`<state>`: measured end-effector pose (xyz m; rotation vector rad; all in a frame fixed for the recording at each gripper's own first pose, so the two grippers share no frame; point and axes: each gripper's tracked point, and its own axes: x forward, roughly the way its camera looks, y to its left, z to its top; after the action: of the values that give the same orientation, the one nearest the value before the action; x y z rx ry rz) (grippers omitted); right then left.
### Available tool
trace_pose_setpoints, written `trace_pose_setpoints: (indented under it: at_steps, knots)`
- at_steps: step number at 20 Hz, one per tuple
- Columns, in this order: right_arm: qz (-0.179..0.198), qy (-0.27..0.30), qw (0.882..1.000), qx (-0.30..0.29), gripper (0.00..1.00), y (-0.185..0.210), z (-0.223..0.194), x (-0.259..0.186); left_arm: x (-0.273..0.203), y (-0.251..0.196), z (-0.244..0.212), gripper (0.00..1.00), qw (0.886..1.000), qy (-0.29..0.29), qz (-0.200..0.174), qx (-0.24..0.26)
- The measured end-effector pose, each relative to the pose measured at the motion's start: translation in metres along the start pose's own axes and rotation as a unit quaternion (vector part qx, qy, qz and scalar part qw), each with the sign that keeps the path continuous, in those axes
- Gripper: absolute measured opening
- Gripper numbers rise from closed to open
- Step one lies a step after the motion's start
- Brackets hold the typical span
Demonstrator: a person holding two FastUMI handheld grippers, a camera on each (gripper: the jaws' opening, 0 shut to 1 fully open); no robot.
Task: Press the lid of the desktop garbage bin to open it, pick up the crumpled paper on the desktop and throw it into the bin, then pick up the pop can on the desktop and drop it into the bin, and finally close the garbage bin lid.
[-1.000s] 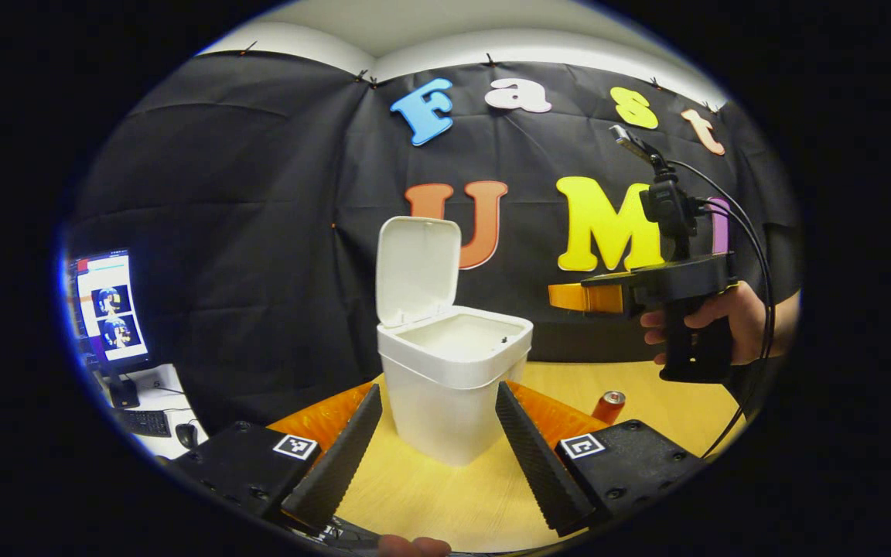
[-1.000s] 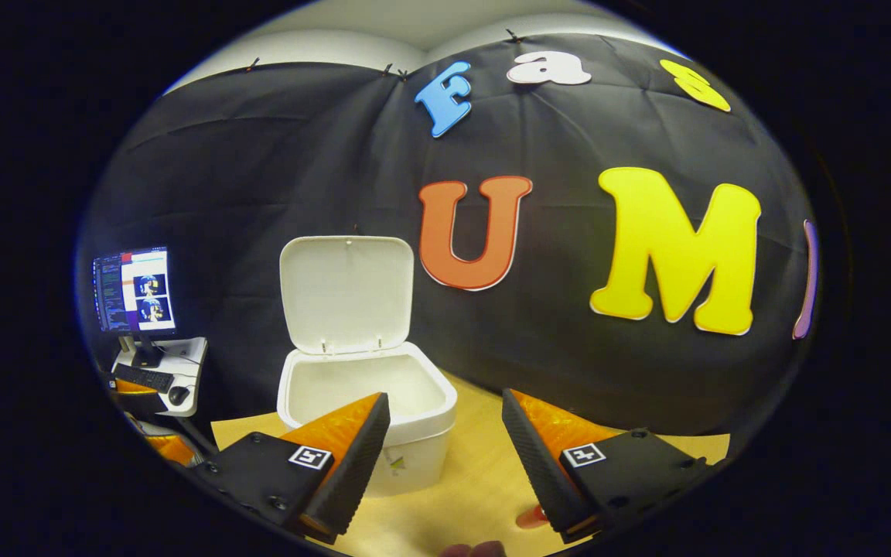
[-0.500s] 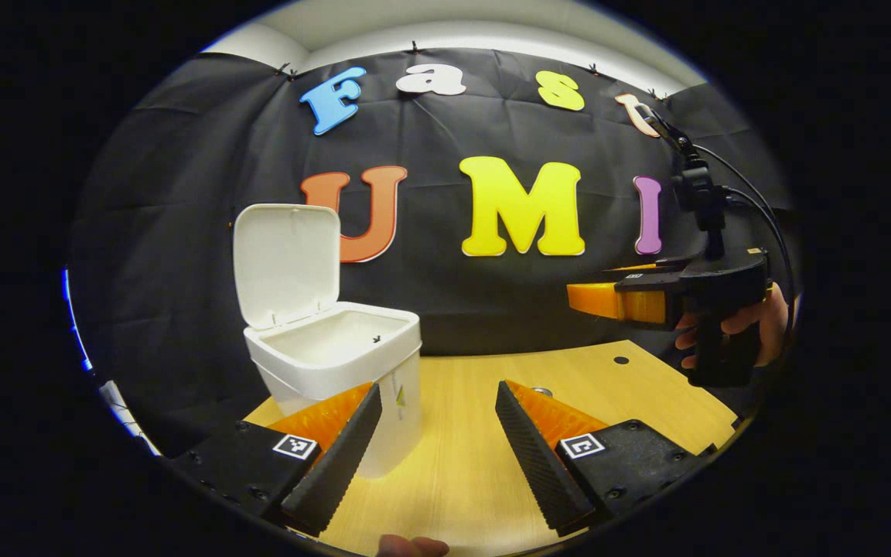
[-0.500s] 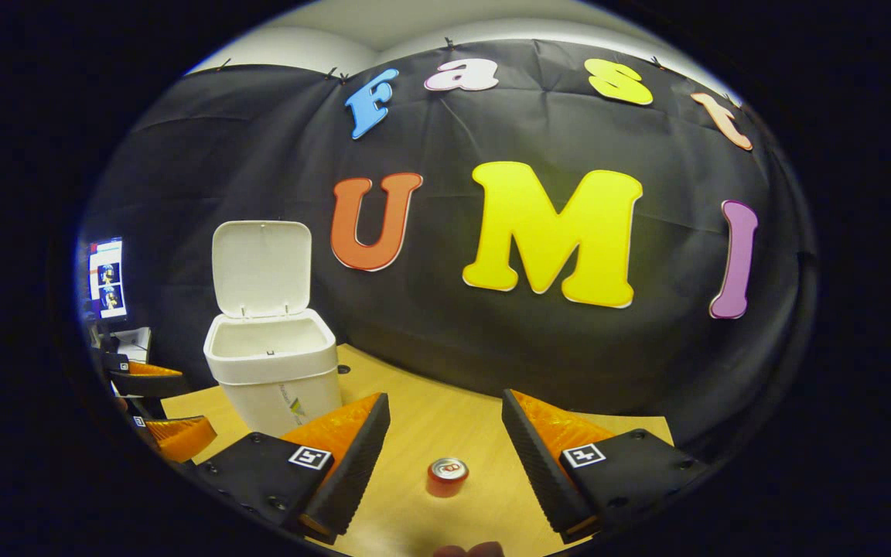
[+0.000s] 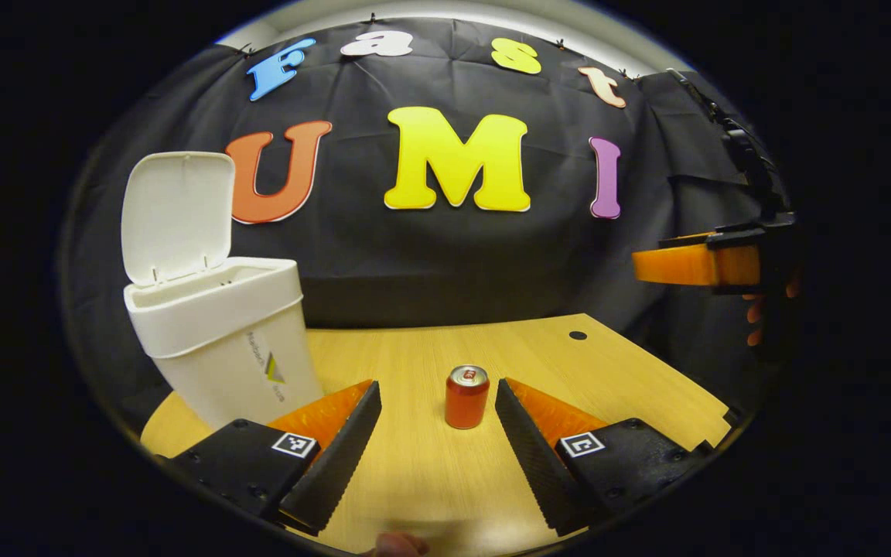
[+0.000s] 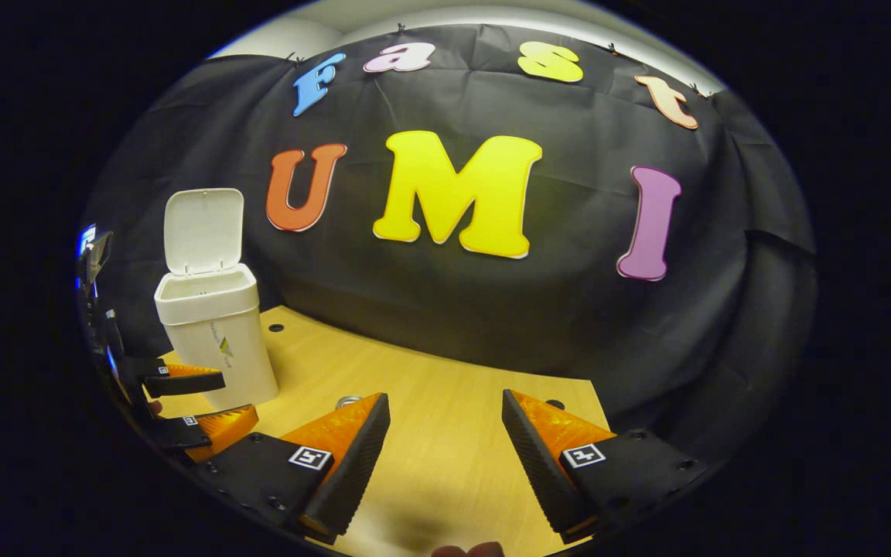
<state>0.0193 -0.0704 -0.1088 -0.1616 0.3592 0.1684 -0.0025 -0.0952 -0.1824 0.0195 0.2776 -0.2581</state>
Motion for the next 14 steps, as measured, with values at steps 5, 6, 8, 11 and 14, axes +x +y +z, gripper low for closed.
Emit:
trace_pose_setpoints:
  at_steps: [5, 6, 8, 11, 14]
  knots:
    - [-0.022, 0.035, 0.999, 0.003, 0.93, -0.034, -0.040, -0.011, 0.042, -0.015, -0.035, 0.99, 1.000, 0.020, -0.009, 0.011]
    - [-0.024, 0.040, 0.999, 0.003, 0.92, -0.039, -0.046, -0.011, 0.048, -0.017, -0.041, 0.99, 1.000, 0.022, -0.007, 0.008]
    - [-0.028, 0.046, 0.999, 0.002, 0.93, -0.046, -0.052, -0.013, 0.064, -0.018, -0.052, 0.99, 1.000, 0.023, 0.003, 0.005]
    - [-0.035, 0.054, 0.998, -0.004, 0.93, -0.059, -0.057, -0.015, 0.089, -0.022, -0.071, 0.99, 0.999, 0.036, 0.008, 0.009]
    - [-0.035, 0.071, 0.997, -0.004, 0.92, -0.068, -0.069, -0.010, 0.106, -0.029, -0.086, 0.99, 0.999, 0.045, 0.008, 0.010]
